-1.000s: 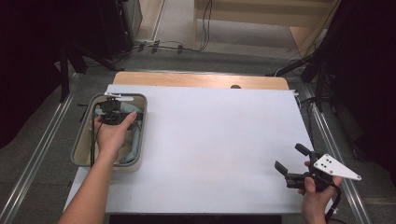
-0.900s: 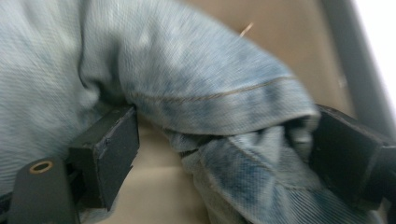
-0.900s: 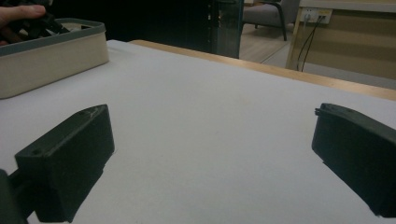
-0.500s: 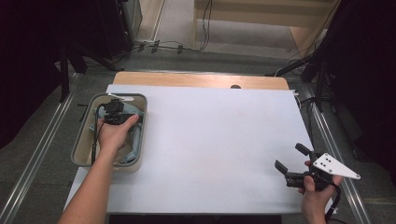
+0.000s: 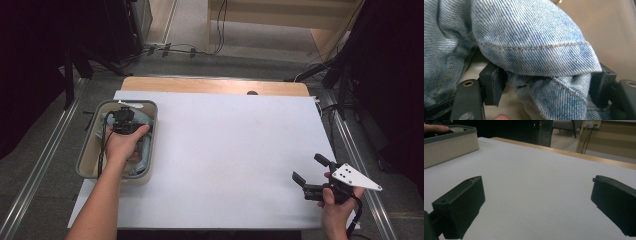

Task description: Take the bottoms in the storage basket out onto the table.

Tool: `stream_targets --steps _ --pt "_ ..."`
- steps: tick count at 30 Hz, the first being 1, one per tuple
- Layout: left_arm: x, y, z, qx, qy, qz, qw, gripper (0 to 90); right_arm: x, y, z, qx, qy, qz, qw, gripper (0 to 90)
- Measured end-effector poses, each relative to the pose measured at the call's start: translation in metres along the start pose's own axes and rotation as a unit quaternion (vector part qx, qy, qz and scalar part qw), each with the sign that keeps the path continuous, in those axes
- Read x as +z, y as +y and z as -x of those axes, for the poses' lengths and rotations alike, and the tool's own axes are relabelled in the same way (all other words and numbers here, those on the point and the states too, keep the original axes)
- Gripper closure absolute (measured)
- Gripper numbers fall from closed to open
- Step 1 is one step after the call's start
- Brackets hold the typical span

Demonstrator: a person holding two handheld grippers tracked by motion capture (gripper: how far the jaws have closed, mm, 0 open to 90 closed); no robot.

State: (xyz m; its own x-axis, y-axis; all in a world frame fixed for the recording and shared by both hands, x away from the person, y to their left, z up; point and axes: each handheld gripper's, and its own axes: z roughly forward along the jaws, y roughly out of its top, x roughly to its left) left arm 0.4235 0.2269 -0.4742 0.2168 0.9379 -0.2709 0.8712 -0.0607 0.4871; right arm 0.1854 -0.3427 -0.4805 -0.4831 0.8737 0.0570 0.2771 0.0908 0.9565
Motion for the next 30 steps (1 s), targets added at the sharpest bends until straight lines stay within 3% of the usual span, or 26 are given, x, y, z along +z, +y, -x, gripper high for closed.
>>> stream_targets --steps 8,15,19,30 --pt "0.000 -0.001 -0.001 0.000 -0.004 0.003 1.0000 27.5 0.000 -0.001 0.002 0.006 -0.008 -0.001 1.0000 0.0" --pt "-0.005 -0.001 -0.005 -0.004 -0.031 0.006 0.9995 40.7 0.001 -0.002 0.002 0.005 -0.009 -0.005 0.9999 0.0" --pt "-0.009 0.001 -0.004 -0.001 -0.035 0.003 0.9994 48.4 0.001 -0.002 0.003 0.006 -0.013 -0.005 0.9999 0.0" --pt "-0.015 0.002 0.000 0.003 -0.037 0.018 0.9992 50.8 -0.001 -0.003 0.007 0.015 -0.026 -0.003 0.9995 0.0"
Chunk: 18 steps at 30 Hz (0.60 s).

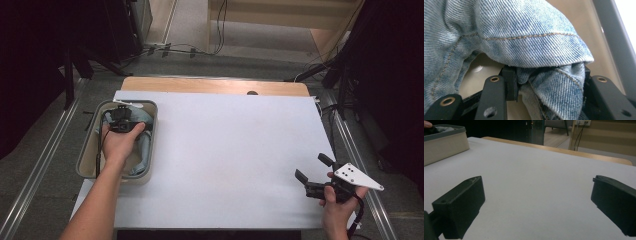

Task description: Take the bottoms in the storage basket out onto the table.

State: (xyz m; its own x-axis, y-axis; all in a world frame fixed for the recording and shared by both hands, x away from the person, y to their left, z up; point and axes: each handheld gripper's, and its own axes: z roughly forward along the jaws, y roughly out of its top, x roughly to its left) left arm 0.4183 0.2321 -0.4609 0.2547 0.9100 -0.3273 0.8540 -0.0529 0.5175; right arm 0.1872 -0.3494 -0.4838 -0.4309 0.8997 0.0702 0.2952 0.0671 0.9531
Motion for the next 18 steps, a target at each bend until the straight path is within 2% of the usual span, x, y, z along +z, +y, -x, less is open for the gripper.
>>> stream_targets --steps 6,9,10,11,18 --pt "-0.008 0.000 0.001 0.004 -0.010 0.026 0.9996 50.7 -0.001 0.001 -0.001 -0.001 -0.001 0.003 1.0000 0.0" --pt "-0.013 0.000 0.004 0.014 -0.010 0.048 0.9987 50.7 -0.001 0.000 0.000 0.000 -0.001 0.003 1.0000 0.0" --pt "-0.013 0.000 0.004 0.014 -0.010 0.048 0.9987 50.7 -0.001 0.000 0.000 -0.001 -0.001 0.004 1.0000 0.0" --pt "-0.016 0.001 0.006 0.023 -0.011 0.063 0.9977 50.7 -0.001 0.000 0.001 -0.001 -0.001 0.004 1.0000 0.0" --pt "-0.020 0.000 0.006 0.022 -0.020 0.079 0.9965 50.6 -0.001 0.000 0.001 0.001 -0.003 0.003 1.0000 0.0"
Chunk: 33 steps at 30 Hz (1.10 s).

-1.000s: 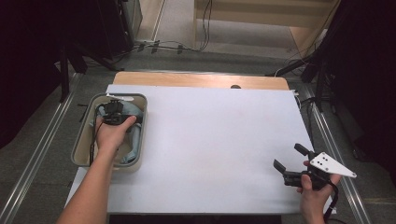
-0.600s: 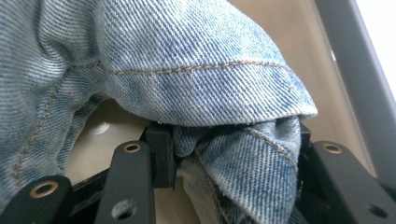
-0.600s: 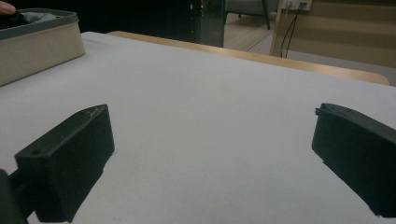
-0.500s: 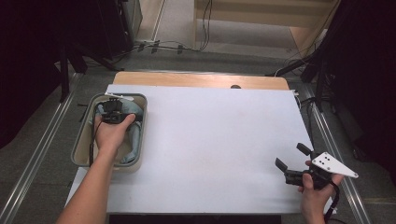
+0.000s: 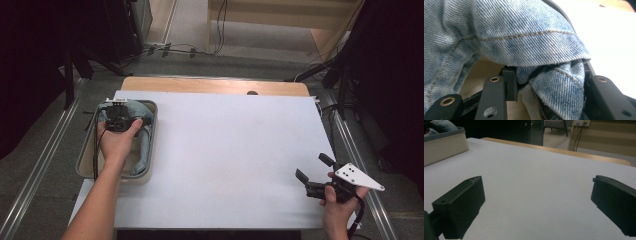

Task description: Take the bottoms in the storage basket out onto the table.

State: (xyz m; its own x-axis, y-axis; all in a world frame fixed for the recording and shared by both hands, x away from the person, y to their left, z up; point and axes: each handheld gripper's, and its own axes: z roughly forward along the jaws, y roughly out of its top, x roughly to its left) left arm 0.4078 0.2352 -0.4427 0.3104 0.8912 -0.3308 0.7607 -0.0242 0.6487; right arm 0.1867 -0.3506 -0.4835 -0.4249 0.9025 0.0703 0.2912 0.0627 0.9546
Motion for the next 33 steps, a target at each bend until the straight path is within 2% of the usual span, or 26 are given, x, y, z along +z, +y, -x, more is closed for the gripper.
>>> stream_targets --steps 4,10,12,15,18,22,23,25,28,29,33 --pt "-0.005 0.000 0.001 0.001 0.002 0.014 0.9999 50.5 0.000 0.000 0.001 0.001 -0.001 0.000 1.0000 0.0" --pt "-0.008 0.001 0.000 -0.006 0.000 0.021 0.9998 50.3 0.000 0.000 0.002 0.001 -0.003 0.001 1.0000 0.0" --pt "-0.009 0.004 -0.001 -0.013 -0.006 0.016 0.9998 50.1 0.000 -0.001 0.002 0.003 -0.002 0.002 1.0000 0.0" --pt "-0.014 0.010 0.005 -0.005 0.000 0.002 1.0000 49.7 0.004 -0.003 0.005 0.006 -0.004 -0.003 1.0000 0.0" --pt "-0.017 0.010 0.006 -0.004 -0.002 0.004 1.0000 49.7 0.004 -0.003 0.007 0.009 -0.006 -0.003 0.9999 0.0" --pt "-0.023 0.009 0.009 -0.005 -0.005 0.014 0.9999 49.7 0.001 -0.003 0.010 0.016 -0.010 0.002 0.9998 0.0" --pt "-0.027 0.008 0.012 0.000 -0.005 0.026 0.9996 49.7 0.001 -0.003 0.010 0.016 -0.011 0.003 0.9998 0.0" --pt "-0.030 0.008 0.013 0.001 -0.007 0.034 0.9994 49.7 0.001 -0.003 0.011 0.021 -0.008 0.006 0.9997 0.0" --pt "-0.037 0.006 0.015 0.001 -0.017 0.050 0.9986 49.7 0.000 -0.002 0.011 0.025 -0.007 0.009 0.9996 0.0" --pt "-0.042 0.006 0.017 0.005 -0.022 0.063 0.9978 49.8 0.000 -0.002 0.011 0.031 -0.001 0.013 0.9994 0.0" --pt "-0.049 0.006 0.022 0.015 -0.024 0.079 0.9965 50.0 -0.001 0.000 0.009 0.026 -0.001 0.014 0.9996 0.0"
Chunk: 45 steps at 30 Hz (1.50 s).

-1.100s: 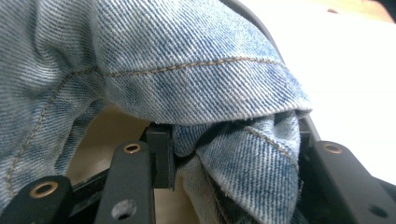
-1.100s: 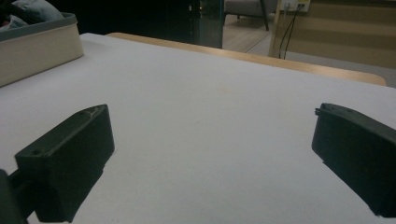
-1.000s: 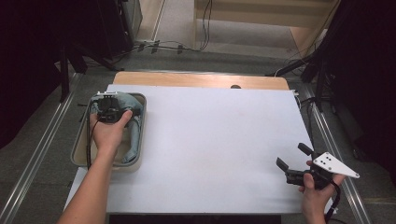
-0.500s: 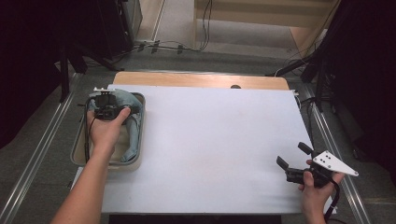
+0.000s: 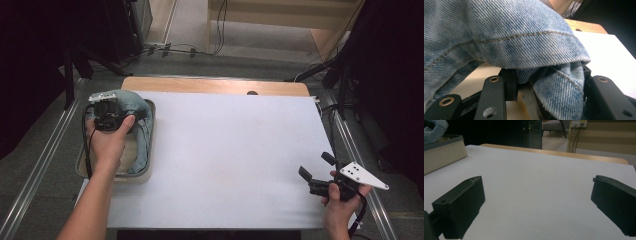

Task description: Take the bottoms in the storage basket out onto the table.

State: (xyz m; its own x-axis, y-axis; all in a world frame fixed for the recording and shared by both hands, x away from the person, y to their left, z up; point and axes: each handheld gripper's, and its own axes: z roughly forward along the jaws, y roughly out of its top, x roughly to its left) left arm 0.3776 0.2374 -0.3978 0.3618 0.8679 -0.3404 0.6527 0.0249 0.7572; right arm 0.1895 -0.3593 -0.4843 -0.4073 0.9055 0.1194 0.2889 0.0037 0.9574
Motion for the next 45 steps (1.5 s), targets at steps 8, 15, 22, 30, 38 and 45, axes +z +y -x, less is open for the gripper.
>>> stream_targets --steps 8,15,22,30,38,45 --pt "-0.020 0.002 0.007 0.010 0.003 0.045 0.9989 50.8 0.003 -0.001 -0.001 0.000 0.009 -0.004 0.9999 0.0" --pt "-0.034 0.002 0.006 0.010 0.002 0.079 0.9968 51.0 0.001 0.000 -0.002 0.000 0.009 -0.001 1.0000 0.0" --pt "-0.050 0.006 0.010 0.017 -0.004 0.108 0.9940 51.1 0.001 0.001 -0.004 -0.007 0.009 0.000 0.9999 0.0" --pt "-0.060 0.008 0.015 0.028 -0.003 0.126 0.9917 51.1 0.001 0.001 -0.006 -0.012 0.014 0.000 0.9998 0.0" --pt "-0.062 0.009 0.023 0.033 -0.011 0.141 0.9894 51.1 0.000 0.001 -0.008 -0.013 0.015 0.002 0.9998 0.0" --pt "-0.064 0.015 0.032 0.050 -0.020 0.146 0.9879 51.1 0.001 0.001 -0.008 -0.014 0.014 0.003 0.9998 0.0"
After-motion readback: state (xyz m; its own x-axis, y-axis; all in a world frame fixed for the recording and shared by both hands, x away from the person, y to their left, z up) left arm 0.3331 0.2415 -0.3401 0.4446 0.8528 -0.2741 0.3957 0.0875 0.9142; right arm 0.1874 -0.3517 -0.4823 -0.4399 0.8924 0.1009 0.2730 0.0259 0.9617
